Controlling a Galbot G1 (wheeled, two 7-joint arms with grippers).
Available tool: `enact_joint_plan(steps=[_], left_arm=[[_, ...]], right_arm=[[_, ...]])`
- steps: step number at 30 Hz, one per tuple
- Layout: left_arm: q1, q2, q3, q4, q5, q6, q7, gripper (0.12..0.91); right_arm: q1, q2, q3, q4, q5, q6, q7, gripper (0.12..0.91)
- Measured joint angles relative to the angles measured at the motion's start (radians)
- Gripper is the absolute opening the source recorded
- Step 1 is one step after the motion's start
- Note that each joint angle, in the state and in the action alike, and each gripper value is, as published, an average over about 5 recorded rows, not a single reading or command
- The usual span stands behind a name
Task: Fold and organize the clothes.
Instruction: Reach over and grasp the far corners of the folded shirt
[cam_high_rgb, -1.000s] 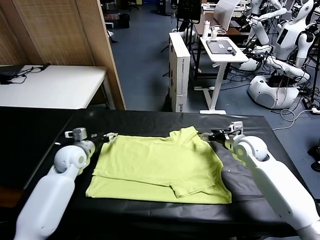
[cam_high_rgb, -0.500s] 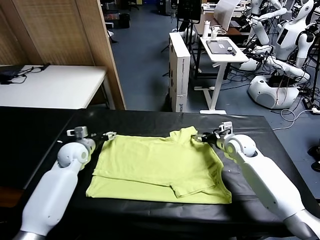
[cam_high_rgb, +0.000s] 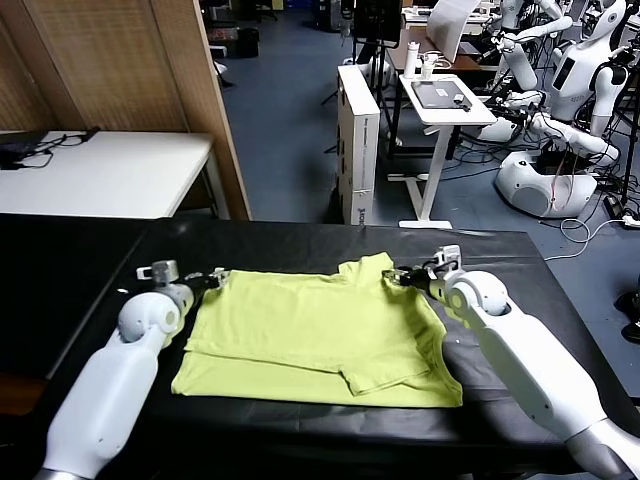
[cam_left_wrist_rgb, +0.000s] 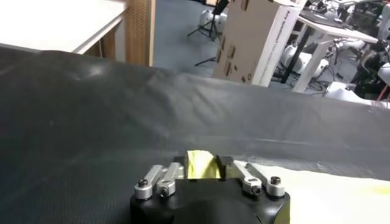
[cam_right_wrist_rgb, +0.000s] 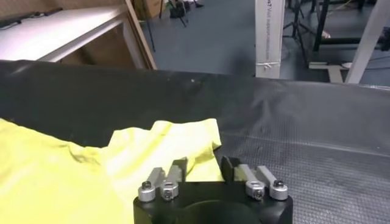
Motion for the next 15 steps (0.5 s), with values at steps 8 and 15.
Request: enact_joint_plan(steps=[8,15], left_arm=[[0.005,0.008,0.001,-0.010,0.007,-0.008,0.002,0.147],[0.025,0.023,-0.016,-0.046,-0.005,-0.011,-0.007,0.147]], right_arm=[[-0.026,0.001,0.025,0.026,0.000,0.048,0.000,0.139],[-0.066,-0.012,0.063,0.092,0.003,0.071,0.006,0.139]])
